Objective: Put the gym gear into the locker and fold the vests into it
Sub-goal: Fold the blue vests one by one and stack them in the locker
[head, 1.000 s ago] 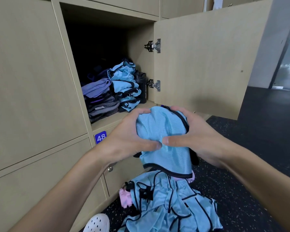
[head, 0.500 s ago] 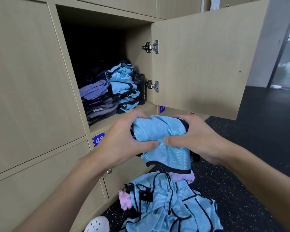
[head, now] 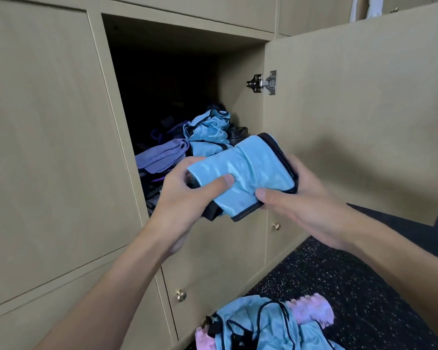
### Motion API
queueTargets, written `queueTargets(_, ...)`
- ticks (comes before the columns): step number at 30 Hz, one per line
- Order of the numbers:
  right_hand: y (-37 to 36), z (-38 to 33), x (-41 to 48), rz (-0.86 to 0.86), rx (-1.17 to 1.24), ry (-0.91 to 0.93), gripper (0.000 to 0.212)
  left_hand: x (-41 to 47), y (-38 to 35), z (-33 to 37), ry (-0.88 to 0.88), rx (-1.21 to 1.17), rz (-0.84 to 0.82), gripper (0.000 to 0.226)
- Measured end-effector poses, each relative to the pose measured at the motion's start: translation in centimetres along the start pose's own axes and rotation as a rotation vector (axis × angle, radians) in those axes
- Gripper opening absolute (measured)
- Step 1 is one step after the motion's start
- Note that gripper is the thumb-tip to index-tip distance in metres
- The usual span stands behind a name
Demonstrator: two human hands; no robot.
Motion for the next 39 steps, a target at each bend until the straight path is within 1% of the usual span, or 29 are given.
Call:
queueTargets(1,-0.1,0.3,1.2,0.008,-0.010,0.010,0.068,0.7,0.3,0.0,-0.012,0.011,0.020,0.033)
queueTargets(4,-0.4,0.8,4.5,0.022,-0.088,0.049,0.069,3.2,1.7,-0.6,-0.044,0.062,0.090,0.040)
queueTargets(6,-0.4,0.3,6.5,0.042,-0.115,0.133,0.068,4.8,2.9,-0.9,-0.071,0.112,0.149,0.048)
queueTargets(8,-0.7,-0.2,8.4,0.055,-0.161,0.222,0.072,6.5,3.6,-0.4,-0.139,0.244,0.209,0.052)
queueTargets(10,-0.8,-0.2,10.5,0.062,-0.188,0.263,0.071,7.9,3.5,0.0,-0.226,0.355,0.250,0.047)
queueTargets(12,-1.0,0.4,12.7,0.067,-0.191,0.261,0.063,9.0,3.4,-0.2,-0.293,0.481,0.287,0.038)
queueTargets(14,-1.2,1.3,15.0,0.067,-0.216,0.245,0.058,10.3,3.5,-0.9,-0.309,0.575,0.318,0.031)
queueTargets(16,-1.8,2.3,17.3,0.044,-0.224,0.216,0.057,11.7,4.3,-1.6,-0.315,0.618,0.374,0.029)
queueTargets(18,-2.7,3.2,19.5,0.005,-0.152,0.184,0.056,13.0,5.6,-1.7,-0.320,0.631,0.464,0.028)
queueTargets(21,-4.1,3.3,22.5,-0.001,-0.083,0.180,0.054,14.3,7.7,-0.9,-0.353,0.635,0.630,0.030)
queueTargets(23,-5.7,3.2,24.4,-0.048,-0.053,0.198,0.051,14.9,8.6,-0.5,-0.382,0.637,0.709,0.036)
queueTargets(25,-7.4,3.0,25.9,-0.092,0.002,0.216,0.047,15.3,9.4,-0.2,-0.406,0.695,0.788,0.042)
queueTargets(27,-8.8,3.2,27.2,-0.121,-0.012,0.255,0.038,15.9,10.1,-0.5,-0.389,0.777,0.861,0.044)
queueTargets(28,-9.5,3.4,27.7,-0.133,-0.122,0.291,0.033,16.3,10.7,-1.0,-0.345,0.807,0.883,0.042)
queueTargets(29,-10.2,3.9,28.1,-0.139,-0.306,0.323,0.030,16.7,11.3,-1.9,-0.283,0.822,0.896,0.040)
queueTargets(30,-10.8,4.5,28.3,-0.138,-0.506,0.353,0.035,17.0,11.9,-2.8,-0.223,0.822,0.905,0.038)
queueTargets(31,-11.0,5.1,28.5,-0.121,-0.661,0.389,0.047,17.1,12.3,-3.6,-0.181,0.819,0.912,0.038)
queueTargets(32,-10.9,5.4,28.6,-0.097,-0.729,0.422,0.057,17.1,12.5,-4.1,-0.161,0.832,0.917,0.038)
queueTargets(34,-10.7,5.5,28.3,-0.099,-0.672,0.455,0.064,16.9,12.5,-4.3,-0.161,0.906,0.919,0.040)
queueTargets(36,-11.1,5.8,28.1,-0.158,-0.595,0.461,0.059,16.7,12.7,-4.1,-0.167,0.946,0.918,0.040)
queueTargets(37,-11.2,5.9,28.1,-0.163,-0.574,0.465,0.055,16.6,13.0,-4.1,-0.163,0.930,0.918,0.041)
queueTargets(39,-11.0,5.8,28.4,-0.107,-0.500,0.463,0.050,16.4,13.4,-4.1,-0.155,0.882,0.909,0.045)
Point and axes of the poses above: each hand's wrist, its own x-axis towards the middle knuckle, its own y-axis out of the back of the hand, z = x × y, the point moved 10 cm from there along x, towards the middle knuckle, and after that the axes turned 3 degrees about x, right-handed, at the moved point
